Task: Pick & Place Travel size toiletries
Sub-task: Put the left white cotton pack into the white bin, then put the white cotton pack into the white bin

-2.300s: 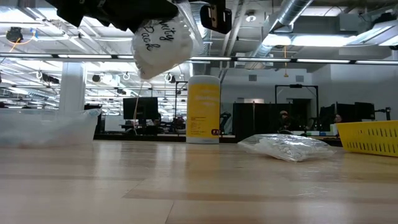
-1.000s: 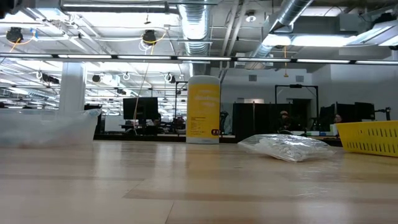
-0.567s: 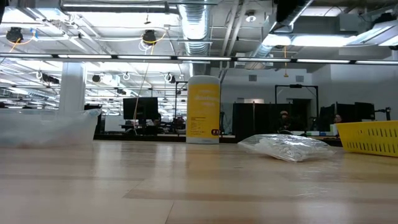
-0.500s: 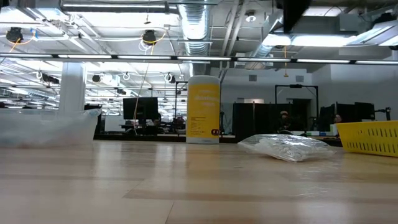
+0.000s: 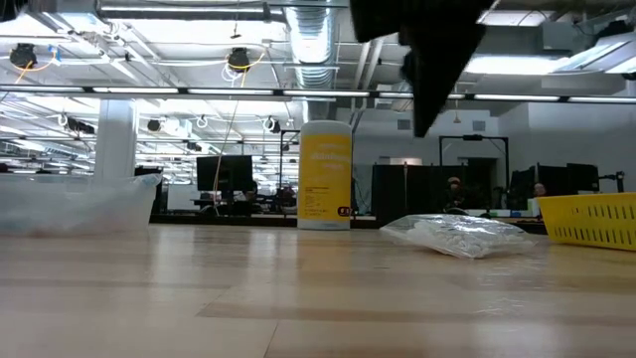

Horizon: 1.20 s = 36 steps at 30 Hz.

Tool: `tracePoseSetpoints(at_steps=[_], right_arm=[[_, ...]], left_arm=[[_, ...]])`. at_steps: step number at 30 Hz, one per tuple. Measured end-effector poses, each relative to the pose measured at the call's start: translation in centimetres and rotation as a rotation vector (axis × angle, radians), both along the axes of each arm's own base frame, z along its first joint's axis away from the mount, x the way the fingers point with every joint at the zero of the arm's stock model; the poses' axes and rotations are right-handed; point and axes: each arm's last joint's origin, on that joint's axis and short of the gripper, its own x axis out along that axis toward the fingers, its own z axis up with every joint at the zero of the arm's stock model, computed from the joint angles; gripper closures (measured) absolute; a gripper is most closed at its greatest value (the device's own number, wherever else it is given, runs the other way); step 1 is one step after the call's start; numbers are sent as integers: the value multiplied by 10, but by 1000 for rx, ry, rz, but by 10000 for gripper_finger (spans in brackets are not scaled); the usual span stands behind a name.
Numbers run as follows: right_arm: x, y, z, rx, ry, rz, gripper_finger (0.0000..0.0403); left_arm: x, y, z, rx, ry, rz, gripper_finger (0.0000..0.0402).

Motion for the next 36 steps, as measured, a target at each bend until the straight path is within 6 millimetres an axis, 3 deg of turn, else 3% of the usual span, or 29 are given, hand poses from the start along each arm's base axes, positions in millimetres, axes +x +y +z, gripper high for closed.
tracePoseSetpoints(at_steps=[8,17,20,27,36], right_arm=[[15,-22,-19,94,36,58,138],[24,-54,-21,77,30,178,137],[26,-63,-21,133,19,234,137],[43,-64,-45,199,0,360,137],[42,-65,-98,234,239,378,137]], left_arm=[[-5,3,7,-87,70,-15,115],[-9,5,17,-209,177,-2,114],[-6,10,25,-247,113,57,114],[2,29,45,-294,-138,335,114],[5,44,58,-212,-391,496,114]])
